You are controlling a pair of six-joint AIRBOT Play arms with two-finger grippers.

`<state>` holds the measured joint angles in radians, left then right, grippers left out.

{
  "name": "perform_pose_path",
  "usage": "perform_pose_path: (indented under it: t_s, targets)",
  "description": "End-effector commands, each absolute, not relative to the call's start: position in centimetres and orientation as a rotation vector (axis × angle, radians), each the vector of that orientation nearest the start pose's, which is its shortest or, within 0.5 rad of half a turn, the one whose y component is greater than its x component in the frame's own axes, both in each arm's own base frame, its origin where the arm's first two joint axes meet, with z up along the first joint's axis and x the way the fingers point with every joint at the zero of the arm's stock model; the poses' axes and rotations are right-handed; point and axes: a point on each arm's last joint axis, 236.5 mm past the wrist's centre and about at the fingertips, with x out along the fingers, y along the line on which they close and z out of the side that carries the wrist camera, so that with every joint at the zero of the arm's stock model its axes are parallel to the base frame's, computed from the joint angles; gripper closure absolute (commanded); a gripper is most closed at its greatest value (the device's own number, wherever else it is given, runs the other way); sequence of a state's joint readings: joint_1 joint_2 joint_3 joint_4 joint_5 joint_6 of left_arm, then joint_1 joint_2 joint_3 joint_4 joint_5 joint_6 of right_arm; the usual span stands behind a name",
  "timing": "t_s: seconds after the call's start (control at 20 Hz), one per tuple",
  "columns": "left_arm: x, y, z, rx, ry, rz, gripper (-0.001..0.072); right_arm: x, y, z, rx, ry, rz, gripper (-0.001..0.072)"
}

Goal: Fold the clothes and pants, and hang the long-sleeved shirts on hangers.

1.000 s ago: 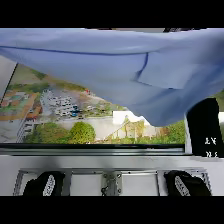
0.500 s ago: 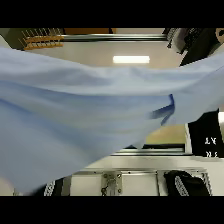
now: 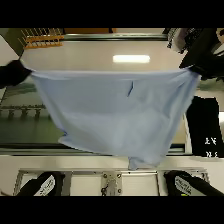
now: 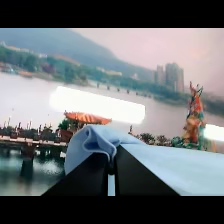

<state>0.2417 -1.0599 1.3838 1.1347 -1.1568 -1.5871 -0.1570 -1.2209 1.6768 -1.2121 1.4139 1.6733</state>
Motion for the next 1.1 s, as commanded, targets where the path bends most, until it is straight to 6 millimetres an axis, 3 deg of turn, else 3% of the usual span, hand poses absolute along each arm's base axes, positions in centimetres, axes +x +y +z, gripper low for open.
perform_pose_path:
  t_s: [0.0,0.1,0.25,0.35,0.5,0.6,0.7,0.85,1.05]
  targets:
    - [46.8,-0.7,9.1,-0.444,0.978,-0.1,0.07,46.4,1.0,9.0,0.419,1.189,0.079,0.0697]
    - [50.7,-1.3,5.5,-0.422,1.015,-0.122,0.07,49.6,0.9,5.2,0.442,1.18,0.065,0.0697]
    - [54.9,-1.4,1.8,-0.428,1.049,-0.129,0.07,53.1,0.4,3.0,0.455,1.1,0.038,0.0696]
    - [56.6,-1.1,1.0,-0.437,1.04,-0.123,0.07,54.3,-0.1,3.2,0.454,1.049,0.025,0.0696]
    - [58.0,-0.4,2.1,-0.435,0.995,-0.116,0.07,54.5,-1.2,3.9,0.414,1.018,-0.001,0.0696]
    - [57.4,-0.1,2.6,-0.435,0.988,-0.106,0.07,53.5,-1.9,3.9,0.347,1.042,-0.027,0.0697]
    - [55.7,0.2,1.7,-0.449,1.002,-0.083,0.0701,51.5,-2.1,3.4,0.282,1.07,-0.049,0.0697]
    - [52.1,0.7,-1.5,-0.481,1.052,-0.035,0.07,47.8,-1.2,0.8,0.259,1.131,-0.052,0.0697]
    - [48.1,0.0,-6.2,-0.497,1.145,-0.01,0.07,43.4,0.4,-4.2,0.263,1.22,-0.049,0.0695]
